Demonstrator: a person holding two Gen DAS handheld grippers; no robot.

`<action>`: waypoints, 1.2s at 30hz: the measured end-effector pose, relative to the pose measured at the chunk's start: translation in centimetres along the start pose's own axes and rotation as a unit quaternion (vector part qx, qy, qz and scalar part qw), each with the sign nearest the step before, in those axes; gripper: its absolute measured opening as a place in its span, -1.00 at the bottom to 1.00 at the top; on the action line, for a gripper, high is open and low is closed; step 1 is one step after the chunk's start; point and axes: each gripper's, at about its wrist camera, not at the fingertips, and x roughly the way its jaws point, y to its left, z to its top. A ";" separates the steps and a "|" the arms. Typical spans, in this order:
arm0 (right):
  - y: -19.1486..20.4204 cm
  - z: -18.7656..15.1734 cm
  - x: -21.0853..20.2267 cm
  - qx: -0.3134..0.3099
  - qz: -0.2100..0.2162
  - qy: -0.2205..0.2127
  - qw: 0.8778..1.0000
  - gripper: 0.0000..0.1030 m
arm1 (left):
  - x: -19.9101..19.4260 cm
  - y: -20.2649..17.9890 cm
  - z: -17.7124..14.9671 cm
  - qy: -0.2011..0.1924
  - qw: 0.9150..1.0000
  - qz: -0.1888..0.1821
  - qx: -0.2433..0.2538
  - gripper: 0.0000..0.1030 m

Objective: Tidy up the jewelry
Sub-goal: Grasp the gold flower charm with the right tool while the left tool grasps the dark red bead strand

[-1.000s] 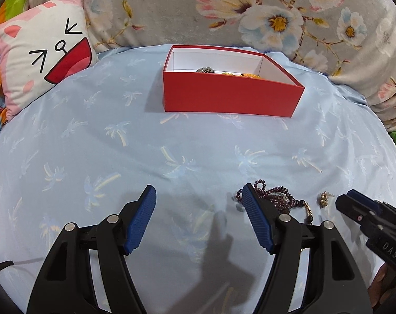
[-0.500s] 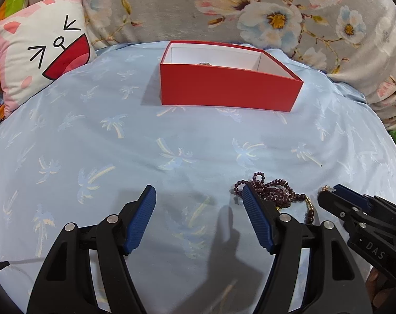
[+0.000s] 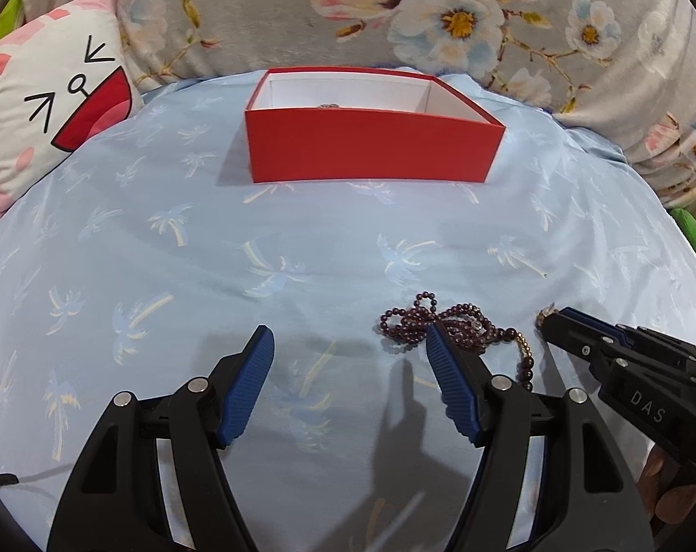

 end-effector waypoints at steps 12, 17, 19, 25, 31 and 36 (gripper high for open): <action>-0.3 0.1 -0.1 0.008 0.007 -0.005 1.000 -0.74 | 1.5 -0.7 0.9 0.015 0.999 -0.036 -0.004 -0.09; -0.4 0.1 -0.1 0.008 0.008 -0.004 1.000 -0.74 | 1.7 -0.9 1.0 0.019 0.998 -0.060 -0.001 -0.67; -0.4 0.1 -0.1 0.008 0.008 -0.004 1.000 -0.73 | 1.4 -0.8 0.9 0.010 0.998 -0.060 -0.002 -0.90; -0.4 0.1 -0.1 0.009 0.008 -0.005 1.000 -0.74 | 0.5 0.3 1.0 -0.015 0.997 -0.070 -0.027 -1.00; -0.5 0.2 -0.2 0.011 0.009 -0.008 1.000 -0.74 | 0.5 1.4 1.0 -0.008 0.995 -0.087 -0.053 -0.54; -0.5 0.2 -0.5 0.012 0.011 -0.013 1.000 -0.74 | 0.1 3.2 1.0 -0.015 0.994 -0.072 -0.081 -0.20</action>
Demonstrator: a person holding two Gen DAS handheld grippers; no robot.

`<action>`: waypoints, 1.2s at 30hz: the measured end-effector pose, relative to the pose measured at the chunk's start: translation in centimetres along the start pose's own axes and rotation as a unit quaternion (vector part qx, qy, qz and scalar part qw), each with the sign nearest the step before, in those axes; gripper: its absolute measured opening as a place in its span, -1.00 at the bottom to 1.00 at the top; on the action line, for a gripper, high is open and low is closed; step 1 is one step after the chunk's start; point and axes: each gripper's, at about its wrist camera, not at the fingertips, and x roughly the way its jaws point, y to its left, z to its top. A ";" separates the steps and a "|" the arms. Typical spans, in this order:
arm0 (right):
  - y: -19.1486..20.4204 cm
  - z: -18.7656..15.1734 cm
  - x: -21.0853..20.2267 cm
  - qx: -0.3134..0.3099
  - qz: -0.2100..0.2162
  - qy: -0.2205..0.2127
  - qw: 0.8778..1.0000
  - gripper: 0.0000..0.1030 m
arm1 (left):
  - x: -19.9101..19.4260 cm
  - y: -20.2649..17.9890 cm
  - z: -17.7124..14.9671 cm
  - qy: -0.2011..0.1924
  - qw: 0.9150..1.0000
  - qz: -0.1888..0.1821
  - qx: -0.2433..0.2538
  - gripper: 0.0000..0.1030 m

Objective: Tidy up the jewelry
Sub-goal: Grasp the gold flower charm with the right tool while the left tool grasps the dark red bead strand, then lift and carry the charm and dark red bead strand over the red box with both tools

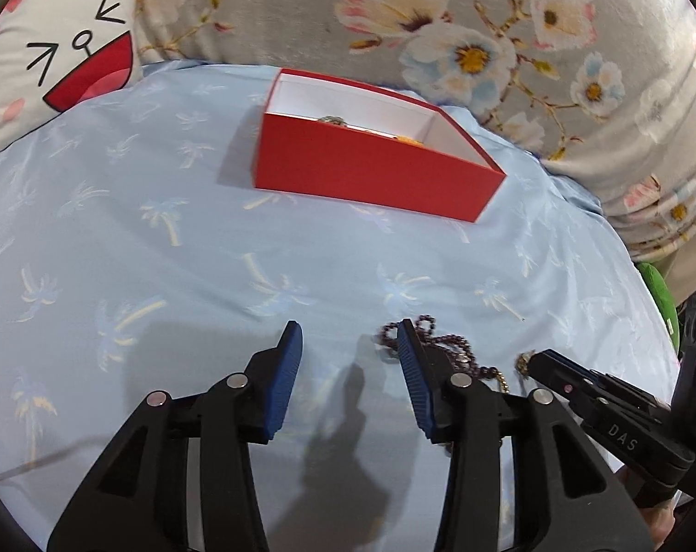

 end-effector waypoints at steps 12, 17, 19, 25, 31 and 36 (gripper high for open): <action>0.0 -0.1 0.0 -0.001 0.000 -0.001 1.000 -0.74 | 2.6 -3.5 0.1 0.034 0.998 -0.013 0.047 -0.35; 0.1 -0.1 0.0 -0.001 0.000 0.000 1.000 -0.74 | 2.0 -3.2 0.3 0.024 0.998 -0.034 0.043 -0.94; 0.1 -0.2 0.0 -0.001 0.001 -0.001 1.000 -0.74 | 1.3 -3.1 0.4 0.011 0.998 -0.035 0.042 -0.95; 0.0 -0.3 -0.1 0.000 0.002 -0.006 1.000 -0.74 | -0.9 -1.6 1.0 -0.015 0.999 -0.029 0.017 -0.95; -0.6 -0.4 -0.8 0.008 0.001 -0.016 1.000 -0.82 | -3.6 1.1 1.7 -0.040 0.999 -0.015 -0.014 -0.95; -1.9 -0.3 -1.7 0.028 0.004 -0.025 0.999 -0.82 | -5.5 2.7 1.9 -0.055 0.998 -0.002 -0.021 -0.95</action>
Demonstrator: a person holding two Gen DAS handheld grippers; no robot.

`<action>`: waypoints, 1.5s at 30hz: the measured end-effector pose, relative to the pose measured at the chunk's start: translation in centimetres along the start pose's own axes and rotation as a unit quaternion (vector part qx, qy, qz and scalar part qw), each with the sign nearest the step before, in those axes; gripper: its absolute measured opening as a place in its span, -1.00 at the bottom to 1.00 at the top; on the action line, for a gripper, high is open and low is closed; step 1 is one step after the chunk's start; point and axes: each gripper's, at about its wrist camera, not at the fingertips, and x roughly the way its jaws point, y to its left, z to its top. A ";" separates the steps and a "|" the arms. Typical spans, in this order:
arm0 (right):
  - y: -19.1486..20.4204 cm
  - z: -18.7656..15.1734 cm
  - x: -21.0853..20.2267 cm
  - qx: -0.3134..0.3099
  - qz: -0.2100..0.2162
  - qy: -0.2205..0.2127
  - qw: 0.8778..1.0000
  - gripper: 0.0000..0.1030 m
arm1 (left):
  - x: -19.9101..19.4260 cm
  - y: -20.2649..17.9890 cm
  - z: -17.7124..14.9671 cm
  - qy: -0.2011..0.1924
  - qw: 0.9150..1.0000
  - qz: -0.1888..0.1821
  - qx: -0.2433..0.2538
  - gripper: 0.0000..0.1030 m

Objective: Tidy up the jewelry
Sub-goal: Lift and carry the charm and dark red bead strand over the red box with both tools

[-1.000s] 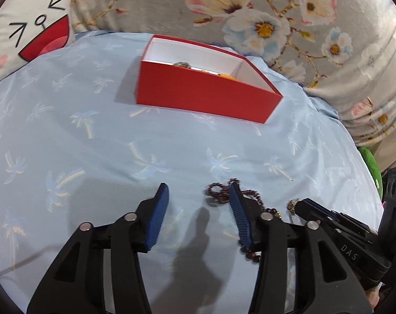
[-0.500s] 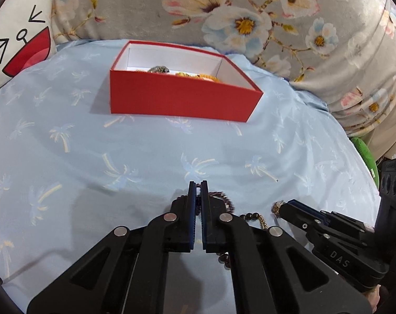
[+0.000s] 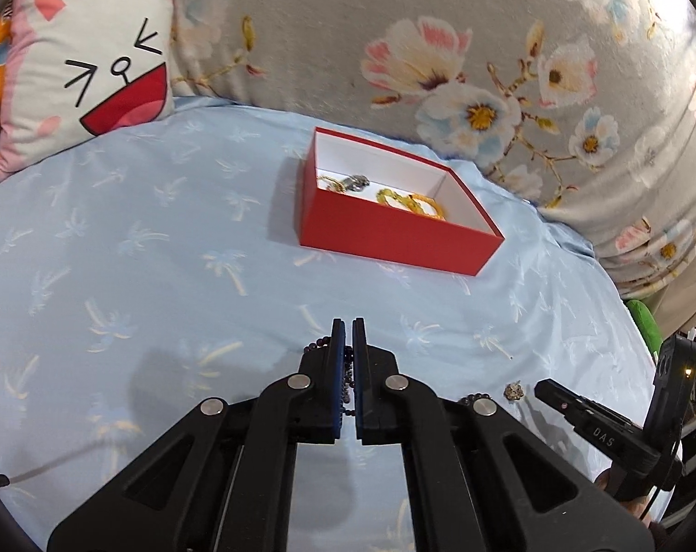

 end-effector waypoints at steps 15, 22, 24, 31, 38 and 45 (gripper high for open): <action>2.1 0.4 2.2 -0.037 0.000 0.034 0.999 -0.40 | 0.2 0.3 -1.3 0.012 1.000 -0.007 0.002 -0.94; 2.4 0.3 2.6 -0.042 -0.008 0.040 0.998 -0.73 | 0.7 -0.9 -1.6 0.021 0.999 -0.022 0.011 -0.94; 2.2 0.2 2.3 -0.038 -0.007 0.037 0.999 -0.73 | 0.6 -1.2 -1.5 0.020 0.999 -0.025 0.012 -0.94; 1.5 1.4 -0.7 -0.021 0.005 0.003 1.000 -0.73 | -0.5 -2.1 -0.2 0.012 0.999 -0.036 0.027 -0.94; 2.1 5.1 -3.1 -0.030 0.025 -0.034 0.999 -0.73 | -1.4 -3.5 2.8 -0.009 0.997 -0.045 0.056 -0.94; 3.7 8.6 -2.5 -0.045 0.053 -0.046 0.997 -0.73 | -0.7 -5.4 5.9 -0.029 0.995 -0.045 0.087 -0.94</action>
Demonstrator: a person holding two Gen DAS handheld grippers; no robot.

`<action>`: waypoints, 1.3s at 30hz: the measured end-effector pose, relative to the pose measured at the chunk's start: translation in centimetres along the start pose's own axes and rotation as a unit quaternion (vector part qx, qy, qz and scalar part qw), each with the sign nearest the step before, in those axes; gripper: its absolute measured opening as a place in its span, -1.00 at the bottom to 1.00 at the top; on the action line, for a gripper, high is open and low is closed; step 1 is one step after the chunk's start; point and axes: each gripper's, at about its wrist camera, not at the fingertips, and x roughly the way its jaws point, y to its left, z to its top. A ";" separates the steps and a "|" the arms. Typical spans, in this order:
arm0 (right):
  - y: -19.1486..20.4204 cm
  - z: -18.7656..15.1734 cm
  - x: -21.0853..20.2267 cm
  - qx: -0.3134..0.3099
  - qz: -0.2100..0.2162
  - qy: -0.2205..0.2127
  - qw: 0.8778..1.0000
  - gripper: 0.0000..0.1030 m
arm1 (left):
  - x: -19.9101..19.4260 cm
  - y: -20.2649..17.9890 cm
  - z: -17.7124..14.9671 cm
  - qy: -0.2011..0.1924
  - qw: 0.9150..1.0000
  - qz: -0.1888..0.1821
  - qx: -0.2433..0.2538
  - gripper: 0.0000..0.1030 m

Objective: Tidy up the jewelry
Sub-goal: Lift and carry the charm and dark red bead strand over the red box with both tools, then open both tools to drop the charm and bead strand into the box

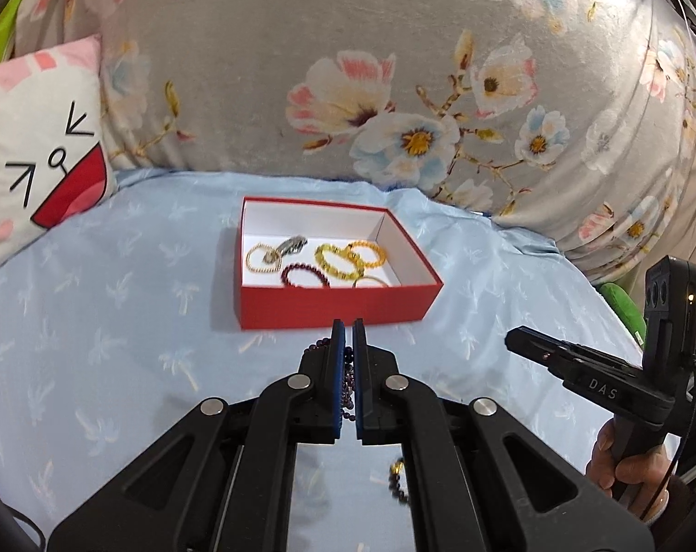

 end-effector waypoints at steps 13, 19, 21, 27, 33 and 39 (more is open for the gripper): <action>0.9 6.0 7.0 -0.010 0.016 0.009 1.000 -0.73 | 5.8 1.6 5.7 -0.001 1.000 -0.012 -0.017 -0.94; -0.4 8.0 11.8 0.009 0.014 0.028 0.999 -0.73 | 9.9 2.8 7.8 0.002 1.000 0.001 -0.019 -0.94; -0.8 8.3 13.2 0.013 0.009 0.033 0.999 -0.73 | 11.4 3.1 8.2 0.008 1.000 0.004 -0.021 -0.94; -2.1 9.6 17.1 0.043 0.015 0.046 0.998 -0.73 | 15.8 3.7 8.6 0.031 0.999 -0.005 -0.031 -0.94; -1.7 9.8 19.6 0.024 0.012 0.057 0.998 -0.73 | 19.2 3.5 8.6 0.048 0.998 -0.009 -0.024 -0.94; -1.3 9.8 19.4 0.003 -0.004 0.039 0.999 -0.51 | 19.9 4.9 8.4 0.039 0.998 0.006 -0.040 -0.08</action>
